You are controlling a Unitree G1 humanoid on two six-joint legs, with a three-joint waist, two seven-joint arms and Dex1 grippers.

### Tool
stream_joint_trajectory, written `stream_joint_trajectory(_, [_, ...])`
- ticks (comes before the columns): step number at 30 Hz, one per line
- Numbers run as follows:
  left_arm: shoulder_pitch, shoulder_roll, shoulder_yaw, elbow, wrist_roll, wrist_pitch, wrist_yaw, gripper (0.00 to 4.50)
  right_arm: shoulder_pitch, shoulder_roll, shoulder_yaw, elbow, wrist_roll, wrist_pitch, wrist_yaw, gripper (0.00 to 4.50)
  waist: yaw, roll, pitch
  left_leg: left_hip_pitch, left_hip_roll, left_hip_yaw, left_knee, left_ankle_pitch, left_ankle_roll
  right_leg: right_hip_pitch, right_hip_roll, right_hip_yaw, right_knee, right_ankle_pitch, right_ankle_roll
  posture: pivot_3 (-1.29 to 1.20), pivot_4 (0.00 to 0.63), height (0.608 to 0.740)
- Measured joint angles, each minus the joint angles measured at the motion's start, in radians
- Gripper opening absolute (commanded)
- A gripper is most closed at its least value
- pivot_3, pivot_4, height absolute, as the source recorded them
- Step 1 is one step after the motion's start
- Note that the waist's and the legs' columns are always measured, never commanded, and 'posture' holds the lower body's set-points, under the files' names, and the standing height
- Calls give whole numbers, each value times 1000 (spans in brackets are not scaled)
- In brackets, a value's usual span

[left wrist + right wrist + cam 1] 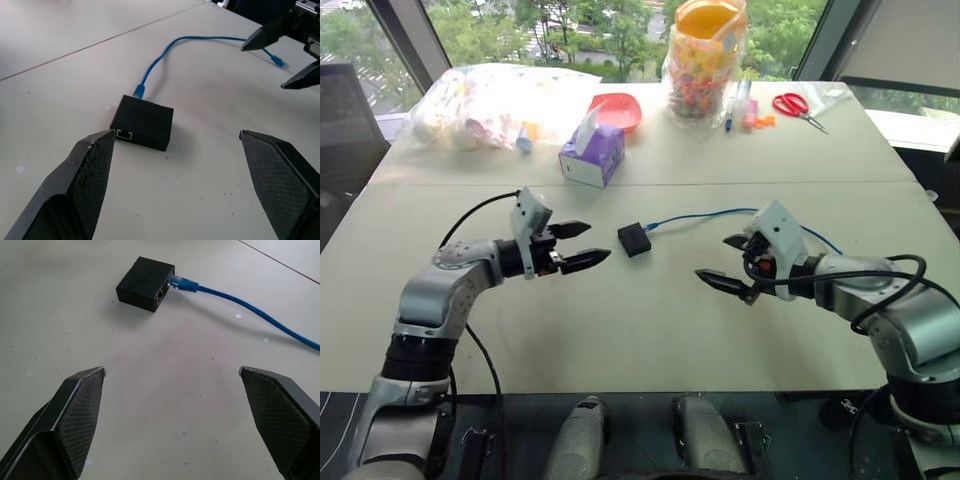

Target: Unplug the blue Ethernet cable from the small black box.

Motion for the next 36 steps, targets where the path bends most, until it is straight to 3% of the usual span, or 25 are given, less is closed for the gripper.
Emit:
stream_joint_trajectory(14, [-44,-5,-10,33,22,-19,-10,4142,-66,-38,24,15,24,-3,25,4500,0,-1,1,0,0,0,1,0,0,0,0,0,0,1,2,0,150,740])
stream_joint_trajectory(28, [-43,-2,-14,31,24,-19,-37,4142,-107,-60,103,116,-44,-133,65,4500,0,-1,1,0,0,0,1,0,0,0,0,0,0,2,2,0,150,740])
stream_joint_trajectory(33, [-44,-2,-18,31,24,-19,-37,4142,-208,-76,192,217,-127,-226,116,4500,-4,0,1,0,0,1,1,0,0,0,0,0,1,2,2,0,150,740])
stream_joint_trajectory(36, [-41,4,-20,29,24,-17,-44,4142,-329,-56,293,379,-206,-326,182,4500,-9,-1,1,0,0,2,2,0,0,0,0,1,1,2,3,0,150,740])
